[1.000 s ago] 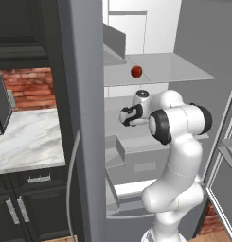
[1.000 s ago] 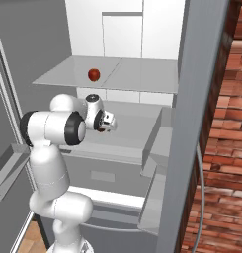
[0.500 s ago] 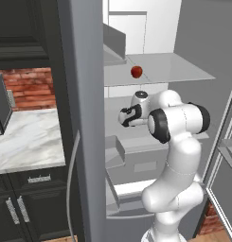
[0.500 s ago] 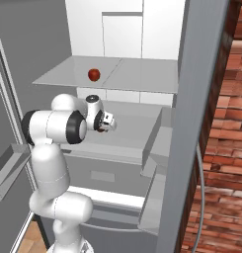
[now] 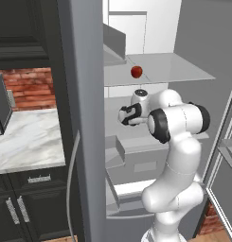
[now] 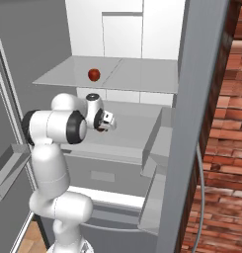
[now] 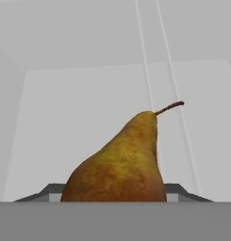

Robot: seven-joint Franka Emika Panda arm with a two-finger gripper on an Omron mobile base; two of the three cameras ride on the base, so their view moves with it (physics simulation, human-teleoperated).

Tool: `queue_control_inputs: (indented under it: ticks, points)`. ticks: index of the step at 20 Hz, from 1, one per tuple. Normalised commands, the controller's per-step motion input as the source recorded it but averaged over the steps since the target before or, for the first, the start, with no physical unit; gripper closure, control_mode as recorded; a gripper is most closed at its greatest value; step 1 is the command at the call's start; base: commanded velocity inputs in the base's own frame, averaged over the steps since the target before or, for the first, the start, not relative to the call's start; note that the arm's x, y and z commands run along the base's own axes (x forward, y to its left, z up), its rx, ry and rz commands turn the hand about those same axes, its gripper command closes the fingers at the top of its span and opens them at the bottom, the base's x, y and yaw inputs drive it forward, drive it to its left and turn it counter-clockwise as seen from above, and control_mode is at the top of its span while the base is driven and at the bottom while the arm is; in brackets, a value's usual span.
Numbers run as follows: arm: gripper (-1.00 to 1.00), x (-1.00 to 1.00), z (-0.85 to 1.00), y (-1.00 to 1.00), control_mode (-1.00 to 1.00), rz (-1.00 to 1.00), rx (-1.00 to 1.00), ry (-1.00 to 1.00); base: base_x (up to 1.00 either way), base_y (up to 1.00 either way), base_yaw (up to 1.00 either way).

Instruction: Pick the apple and pear from the fridge and place them inside the tupperware on the counter.

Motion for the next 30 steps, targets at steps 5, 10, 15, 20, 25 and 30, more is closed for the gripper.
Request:
queue_control_inputs:
  ticks: [5,10,15,20,25,30]
  points:
    - [1.00,-0.65,-0.28,0.00,-1.00,0.00,0.00,-0.12,0.00,0.00,0.00]
    - [1.00,-0.90,-0.02,-0.01,-1.00,-0.02,0.00,-0.15,0.00,0.00,0.00]
    - [1.00,-0.86,0.37,0.00,-1.00,0.00,0.00,-0.17,0.00,0.00,0.00]
    - [1.00,-0.60,0.76,0.00,-1.00,0.00,0.00,-0.01,0.00,0.00,0.00]
    - [1.00,-0.39,0.91,0.00,-1.00,0.00,0.00,0.00,0.00,0.00,0.00]
    - [1.00,-0.68,0.55,0.00,-1.00,0.00,0.00,0.00,0.00,0.00,0.00]
